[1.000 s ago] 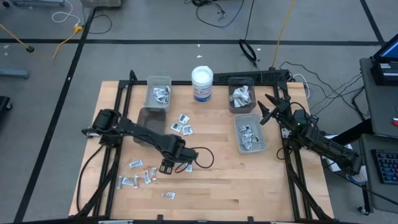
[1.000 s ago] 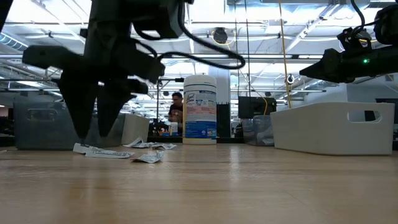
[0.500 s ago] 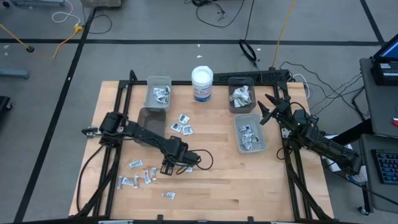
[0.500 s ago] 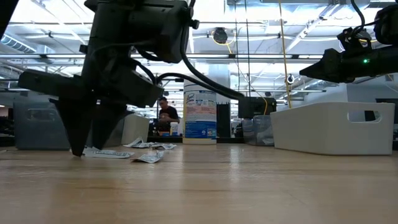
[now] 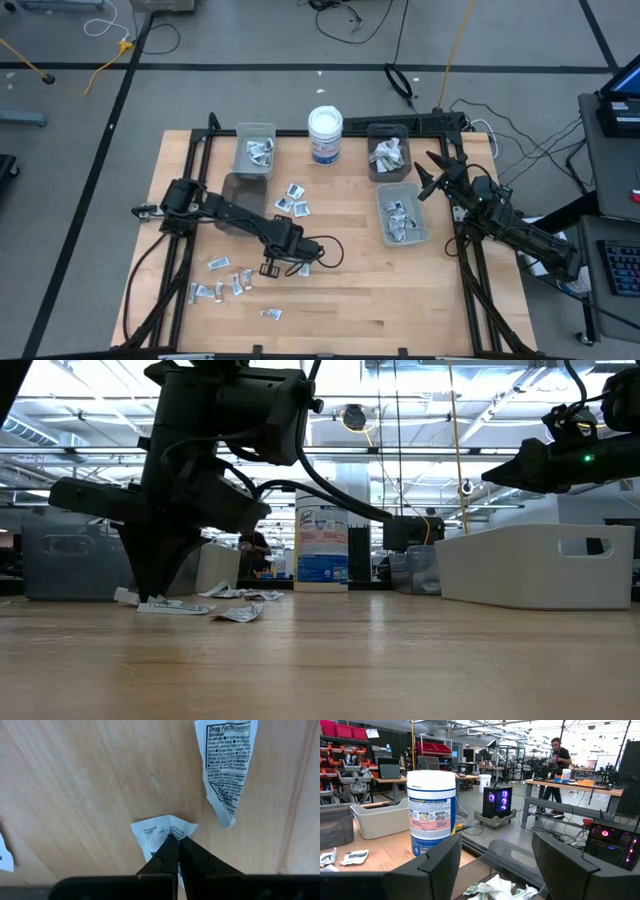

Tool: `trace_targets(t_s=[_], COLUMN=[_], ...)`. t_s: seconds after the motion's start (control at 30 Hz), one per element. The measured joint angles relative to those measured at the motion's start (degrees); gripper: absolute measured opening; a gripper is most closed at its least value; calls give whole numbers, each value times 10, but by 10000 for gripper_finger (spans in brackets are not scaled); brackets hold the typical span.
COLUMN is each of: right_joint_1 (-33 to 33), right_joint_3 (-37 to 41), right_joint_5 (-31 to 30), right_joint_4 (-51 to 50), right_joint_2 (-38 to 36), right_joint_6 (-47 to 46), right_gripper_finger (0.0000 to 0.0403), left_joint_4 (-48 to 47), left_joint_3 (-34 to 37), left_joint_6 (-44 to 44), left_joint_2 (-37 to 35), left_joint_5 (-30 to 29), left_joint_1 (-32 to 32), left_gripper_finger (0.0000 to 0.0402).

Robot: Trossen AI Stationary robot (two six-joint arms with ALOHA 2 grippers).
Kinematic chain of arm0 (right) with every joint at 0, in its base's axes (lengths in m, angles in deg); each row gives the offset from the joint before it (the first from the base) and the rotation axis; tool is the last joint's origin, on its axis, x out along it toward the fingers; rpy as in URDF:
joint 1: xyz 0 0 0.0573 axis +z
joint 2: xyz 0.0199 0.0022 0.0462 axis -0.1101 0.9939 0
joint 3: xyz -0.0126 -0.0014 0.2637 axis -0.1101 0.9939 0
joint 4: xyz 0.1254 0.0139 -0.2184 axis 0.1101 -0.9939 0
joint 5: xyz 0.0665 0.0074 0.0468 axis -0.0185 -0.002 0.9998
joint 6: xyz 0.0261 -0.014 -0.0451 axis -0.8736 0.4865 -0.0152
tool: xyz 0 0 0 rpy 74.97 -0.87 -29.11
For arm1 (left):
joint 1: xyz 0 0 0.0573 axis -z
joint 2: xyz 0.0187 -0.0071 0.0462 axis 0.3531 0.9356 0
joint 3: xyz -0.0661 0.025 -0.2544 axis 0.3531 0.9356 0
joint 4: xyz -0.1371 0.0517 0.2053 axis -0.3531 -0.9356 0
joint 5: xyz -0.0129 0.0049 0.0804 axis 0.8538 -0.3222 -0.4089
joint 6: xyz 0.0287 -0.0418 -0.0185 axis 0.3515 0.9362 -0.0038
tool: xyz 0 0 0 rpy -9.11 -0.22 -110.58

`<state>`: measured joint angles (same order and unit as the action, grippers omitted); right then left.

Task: Pick & Place First Aid Supplies
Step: Put the gray towelette pack into the left gray bin

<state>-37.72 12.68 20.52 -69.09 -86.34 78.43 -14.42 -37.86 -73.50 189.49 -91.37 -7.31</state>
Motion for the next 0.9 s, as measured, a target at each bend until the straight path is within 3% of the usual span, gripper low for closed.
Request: trace_targets(t_s=[0.27, 0.9], right_joint_1=[0, 0], right_joint_3=[0, 0], right_joint_5=[0, 0], right_joint_4=[0, 0], right_joint_2=[0, 0], right_joint_6=[0, 0], right_gripper_finger=[238, 238], left_joint_4=[8, -1], left_joint_3=[2, 1], left_joint_6=[2, -17], left_joint_2=[-55, -262], left_joint_5=[11, 1], left_joint_1=[-14, -123], left_gripper_finger=[4, 3])
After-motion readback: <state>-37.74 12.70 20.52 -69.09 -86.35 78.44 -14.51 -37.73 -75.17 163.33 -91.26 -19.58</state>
